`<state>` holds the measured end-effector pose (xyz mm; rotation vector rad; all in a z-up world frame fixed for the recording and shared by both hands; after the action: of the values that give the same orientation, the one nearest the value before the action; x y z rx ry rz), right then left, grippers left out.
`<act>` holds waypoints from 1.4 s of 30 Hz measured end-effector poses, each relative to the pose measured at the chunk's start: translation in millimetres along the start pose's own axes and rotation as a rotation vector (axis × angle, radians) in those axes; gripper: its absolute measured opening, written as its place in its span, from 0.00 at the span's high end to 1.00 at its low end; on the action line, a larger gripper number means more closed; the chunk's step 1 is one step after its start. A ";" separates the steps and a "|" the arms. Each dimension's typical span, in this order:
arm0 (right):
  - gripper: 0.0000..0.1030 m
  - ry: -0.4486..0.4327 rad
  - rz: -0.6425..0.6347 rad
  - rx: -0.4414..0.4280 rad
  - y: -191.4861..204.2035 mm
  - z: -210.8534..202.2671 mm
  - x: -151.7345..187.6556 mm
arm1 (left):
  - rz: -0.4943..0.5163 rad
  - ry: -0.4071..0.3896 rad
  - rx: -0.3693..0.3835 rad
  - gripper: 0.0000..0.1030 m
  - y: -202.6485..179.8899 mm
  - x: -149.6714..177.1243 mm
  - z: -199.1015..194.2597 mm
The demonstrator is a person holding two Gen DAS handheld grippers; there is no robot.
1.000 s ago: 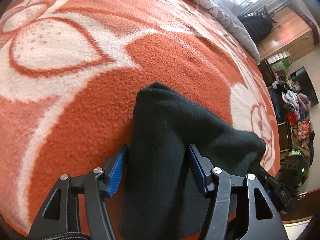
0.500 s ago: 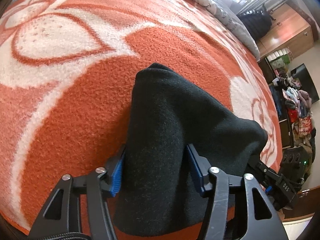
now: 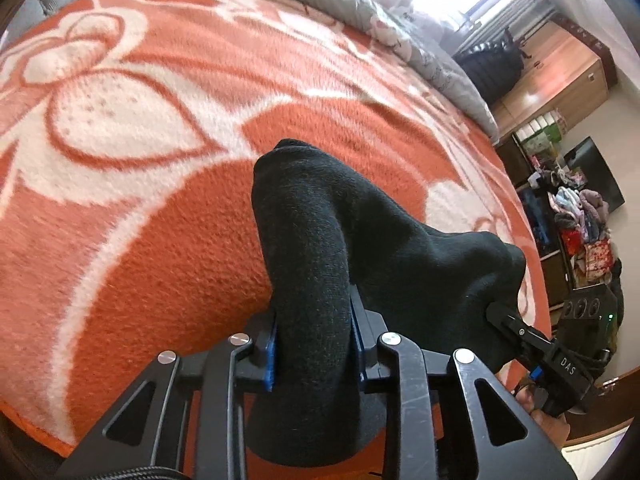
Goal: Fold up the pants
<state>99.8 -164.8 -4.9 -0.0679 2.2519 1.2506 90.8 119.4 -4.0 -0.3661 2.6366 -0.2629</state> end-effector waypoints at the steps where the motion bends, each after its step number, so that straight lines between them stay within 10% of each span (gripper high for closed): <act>1: 0.58 0.002 -0.008 -0.006 3.2 1.9 -1.9 | -0.004 -0.009 0.001 0.73 1.7 -1.6 -4.5; 15: 0.58 0.057 -0.080 -0.101 24.7 77.7 -57.9 | -0.094 -0.103 -0.060 0.73 52.7 -51.6 -26.1; 28: 0.58 0.170 -0.075 -0.036 5.2 132.7 -58.0 | -0.148 -0.024 -0.119 0.73 88.1 -51.4 26.0; 42: 0.45 0.164 -0.046 -0.008 -23.0 130.3 -52.9 | -0.115 -0.014 -0.174 0.49 84.3 -45.3 42.3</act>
<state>209.2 -85.5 -50.0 -0.2312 2.3696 1.2707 131.7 207.5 -42.7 -0.5754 2.6362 -0.0666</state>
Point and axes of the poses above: each gripper's, at about its wrist camera, not at the fingertips, and z roughly the way its jaws point, y to its left, x to its underside, the point moved 1 cm from there along z, roughly the way its jaws point, and after that the axes turned 15 degrees about -x, right-handed, at the moved point
